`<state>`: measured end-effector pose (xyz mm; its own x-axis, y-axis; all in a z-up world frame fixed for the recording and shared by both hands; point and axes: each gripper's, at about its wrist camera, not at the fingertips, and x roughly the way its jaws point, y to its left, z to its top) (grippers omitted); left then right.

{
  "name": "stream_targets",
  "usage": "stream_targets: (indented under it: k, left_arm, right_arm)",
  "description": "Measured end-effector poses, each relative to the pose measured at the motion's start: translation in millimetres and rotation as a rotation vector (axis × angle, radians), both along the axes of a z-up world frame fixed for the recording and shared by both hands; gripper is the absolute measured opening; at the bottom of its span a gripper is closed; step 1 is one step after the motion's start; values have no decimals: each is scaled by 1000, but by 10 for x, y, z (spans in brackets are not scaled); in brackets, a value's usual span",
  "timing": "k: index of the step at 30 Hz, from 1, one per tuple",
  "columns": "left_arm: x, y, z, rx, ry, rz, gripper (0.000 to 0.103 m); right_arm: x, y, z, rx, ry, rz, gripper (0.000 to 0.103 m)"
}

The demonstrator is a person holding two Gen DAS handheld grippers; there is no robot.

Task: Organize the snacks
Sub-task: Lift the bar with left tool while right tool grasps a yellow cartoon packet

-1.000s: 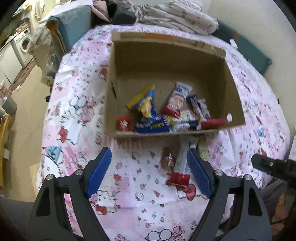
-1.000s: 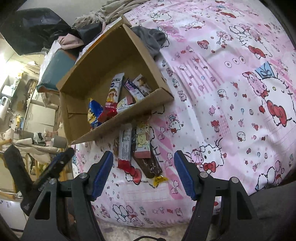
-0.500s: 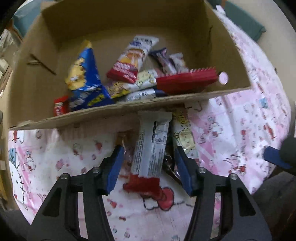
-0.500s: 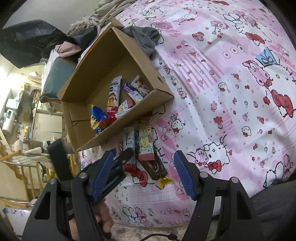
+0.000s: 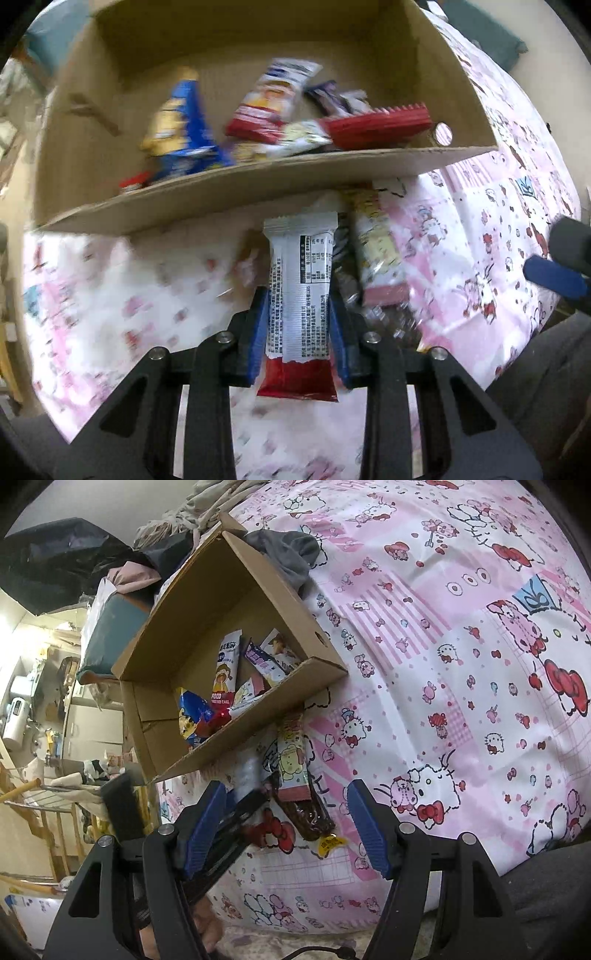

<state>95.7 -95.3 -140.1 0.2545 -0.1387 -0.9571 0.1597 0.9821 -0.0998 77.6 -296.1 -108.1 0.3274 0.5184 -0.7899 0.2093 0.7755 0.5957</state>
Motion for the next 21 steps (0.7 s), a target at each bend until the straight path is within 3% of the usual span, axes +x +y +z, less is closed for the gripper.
stream_targets:
  k: [3,10,14,21]
  left_arm:
    - [-146,193,200,-43,29,26,27]
    - [-324,737,646,-44,-18,93,27]
    - [-352,1049,725,-11,-60,134,27]
    - [-352,1345,630,-82,-36,254,27]
  right_arm:
    - [6,9,-24,-5,8,5,71]
    - [139,178,-187,-35,68,58,71]
    - [314,412,-302,-89,100,137,70]
    - [575,831,-537,-221,106,229,60]
